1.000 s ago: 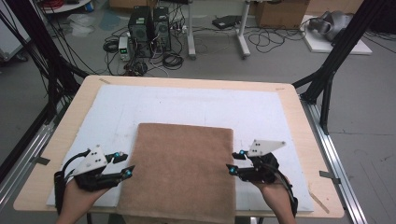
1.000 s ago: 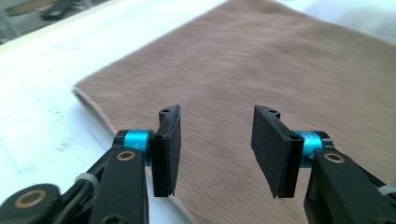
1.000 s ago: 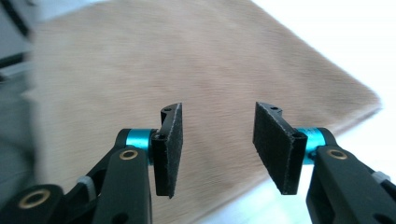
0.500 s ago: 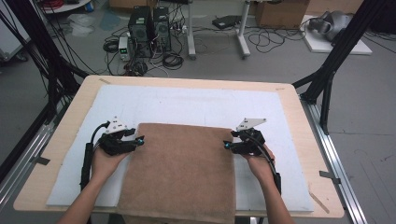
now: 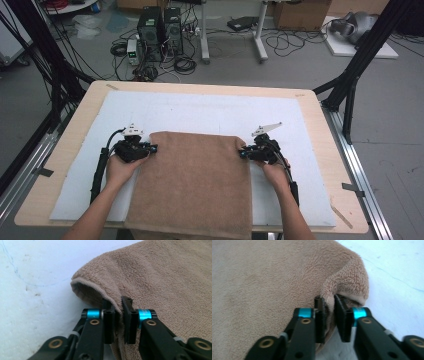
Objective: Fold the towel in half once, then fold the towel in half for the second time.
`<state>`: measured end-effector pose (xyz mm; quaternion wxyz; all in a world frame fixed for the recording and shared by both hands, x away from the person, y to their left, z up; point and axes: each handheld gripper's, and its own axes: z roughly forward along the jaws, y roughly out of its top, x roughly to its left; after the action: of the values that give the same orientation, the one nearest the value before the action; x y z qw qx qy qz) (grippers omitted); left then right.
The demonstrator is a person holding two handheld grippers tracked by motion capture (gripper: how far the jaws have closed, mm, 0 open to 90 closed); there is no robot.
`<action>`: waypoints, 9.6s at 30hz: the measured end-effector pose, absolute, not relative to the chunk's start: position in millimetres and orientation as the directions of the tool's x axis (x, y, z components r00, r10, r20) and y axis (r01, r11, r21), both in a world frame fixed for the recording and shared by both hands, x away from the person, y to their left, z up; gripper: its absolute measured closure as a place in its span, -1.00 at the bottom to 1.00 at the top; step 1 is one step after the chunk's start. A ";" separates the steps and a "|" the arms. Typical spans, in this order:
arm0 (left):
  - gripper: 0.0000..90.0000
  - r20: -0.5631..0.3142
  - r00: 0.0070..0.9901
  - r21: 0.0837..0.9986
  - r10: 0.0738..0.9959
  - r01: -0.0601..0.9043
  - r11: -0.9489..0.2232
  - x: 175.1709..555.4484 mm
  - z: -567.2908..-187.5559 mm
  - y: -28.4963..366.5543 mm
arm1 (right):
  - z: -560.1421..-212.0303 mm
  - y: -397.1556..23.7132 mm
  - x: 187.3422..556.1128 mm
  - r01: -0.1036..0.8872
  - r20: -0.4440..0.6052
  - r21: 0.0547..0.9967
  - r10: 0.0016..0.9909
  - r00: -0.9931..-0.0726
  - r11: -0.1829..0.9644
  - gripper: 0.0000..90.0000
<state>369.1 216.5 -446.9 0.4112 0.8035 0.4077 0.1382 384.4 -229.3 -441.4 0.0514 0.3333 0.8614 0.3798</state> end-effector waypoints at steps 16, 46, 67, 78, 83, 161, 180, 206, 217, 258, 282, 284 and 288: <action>0.86 0.007 0.563 0.883 0.826 0.384 -0.269 426.1 -349.7 207.8 | -343.6 -229.4 437.2 0.432 -0.016 0.778 0.701 -0.713 0.457 0.86; -0.16 -0.053 0.695 0.802 0.717 0.457 -0.384 350.3 -419.7 222.3 | -398.4 -237.2 350.3 0.423 0.020 0.769 0.645 -0.764 0.479 -0.04; 0.71 -0.006 0.735 0.770 0.678 0.436 -0.466 343.5 -443.1 213.4 | -436.6 -218.7 356.7 0.457 0.034 0.680 0.598 -0.801 0.573 0.56; 0.28 -0.019 0.777 0.782 0.629 0.403 -0.475 325.6 -434.8 215.3 | -430.5 -218.0 337.5 0.400 0.022 0.706 0.546 -0.838 0.584 0.26; 0.37 -0.011 0.791 0.767 0.612 0.399 -0.502 316.0 -441.4 215.5 | -438.2 -217.0 330.1 0.391 0.017 0.700 0.533 -0.846 0.598 0.35; 0.45 -0.037 0.796 0.798 0.604 0.387 -0.462 233.5 -447.7 235.5 | -434.5 -208.3 273.0 0.339 0.057 0.707 0.428 -0.902 0.621 0.21; 0.14 -0.050 0.752 0.843 0.657 0.385 -0.376 253.8 -430.4 239.9 | -422.7 -210.0 293.1 0.369 0.052 0.749 0.507 -0.861 0.550 -0.23; -0.20 -0.054 0.734 0.864 0.677 0.374 -0.336 277.6 -407.5 240.1 | -391.2 -211.3 328.7 0.361 0.015 0.782 0.564 -0.825 0.508 -0.47; -0.21 -0.060 0.741 0.867 0.669 0.371 -0.332 283.2 -404.8 235.8 | -386.6 -214.7 327.1 0.350 0.002 0.788 0.567 -0.824 0.506 -0.49; -0.01 -0.041 0.597 0.848 0.801 0.445 -0.288 393.4 -416.8 223.8 | -402.7 -230.4 412.8 0.463 -0.034 0.750 0.727 -0.685 0.471 -0.45; 0.27 -0.095 0.545 0.754 0.833 0.586 -0.297 409.6 -445.0 219.6 | -444.0 -230.6 425.0 0.584 0.109 0.708 0.756 -0.646 0.397 0.25; 0.34 -0.118 0.549 0.753 0.828 0.593 -0.285 409.4 -444.9 220.1 | -443.8 -230.1 424.8 0.589 0.123 0.706 0.750 -0.649 0.394 0.39; 0.48 -0.146 0.533 0.749 0.833 0.610 -0.259 409.7 -445.2 220.1 | -443.4 -226.2 423.9 0.589 0.155 0.703 0.723 -0.673 0.398 0.74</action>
<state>409.7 220.1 -445.2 0.3961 0.7809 0.4620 0.1409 423.9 -226.2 -443.4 0.0880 0.3947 0.8314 0.3812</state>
